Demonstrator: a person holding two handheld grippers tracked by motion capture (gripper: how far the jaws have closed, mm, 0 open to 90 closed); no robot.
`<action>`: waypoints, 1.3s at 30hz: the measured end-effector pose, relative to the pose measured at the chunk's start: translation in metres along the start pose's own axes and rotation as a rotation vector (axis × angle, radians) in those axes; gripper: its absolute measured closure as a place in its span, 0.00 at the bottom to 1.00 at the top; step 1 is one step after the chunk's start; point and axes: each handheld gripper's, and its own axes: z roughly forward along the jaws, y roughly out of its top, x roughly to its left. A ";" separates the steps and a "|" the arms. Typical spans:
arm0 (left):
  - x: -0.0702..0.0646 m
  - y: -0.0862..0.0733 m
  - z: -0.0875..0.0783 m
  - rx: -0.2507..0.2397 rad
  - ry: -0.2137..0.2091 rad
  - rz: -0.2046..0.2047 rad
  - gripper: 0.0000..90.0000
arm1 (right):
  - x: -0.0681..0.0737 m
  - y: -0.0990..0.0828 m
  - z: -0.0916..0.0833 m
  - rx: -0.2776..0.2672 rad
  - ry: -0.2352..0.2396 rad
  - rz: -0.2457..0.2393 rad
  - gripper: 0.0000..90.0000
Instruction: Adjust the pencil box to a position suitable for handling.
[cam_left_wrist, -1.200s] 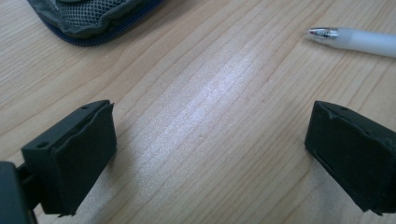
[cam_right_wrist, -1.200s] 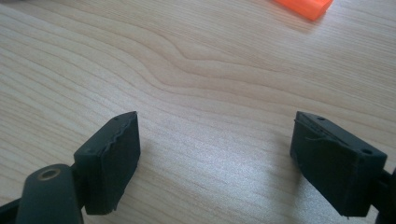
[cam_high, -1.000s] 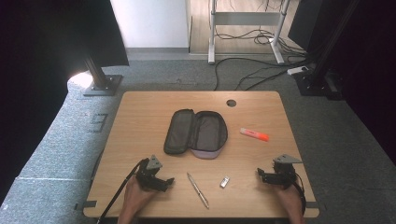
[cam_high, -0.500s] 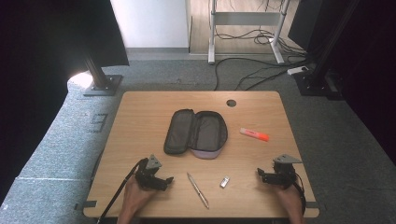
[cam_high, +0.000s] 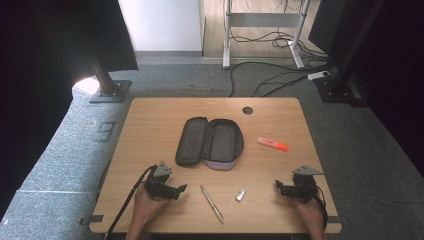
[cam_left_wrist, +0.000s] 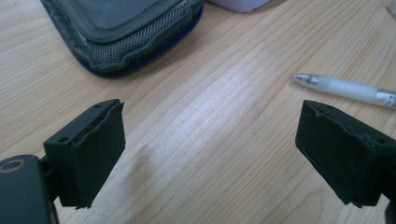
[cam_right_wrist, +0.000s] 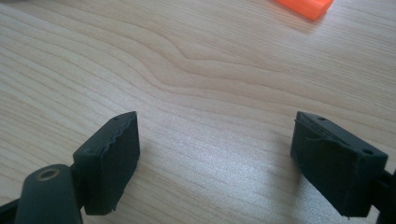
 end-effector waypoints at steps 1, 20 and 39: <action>0.000 0.001 0.000 -0.010 -0.004 -0.002 0.09 | 0.000 0.000 0.000 0.000 0.000 0.000 0.17; 0.007 0.025 0.007 -0.021 -0.010 -0.013 0.10 | 0.000 0.000 0.000 0.000 0.000 0.000 0.17; 0.014 0.052 0.017 -0.024 -0.027 -0.018 0.15 | 0.000 0.000 0.000 0.000 0.000 0.000 0.17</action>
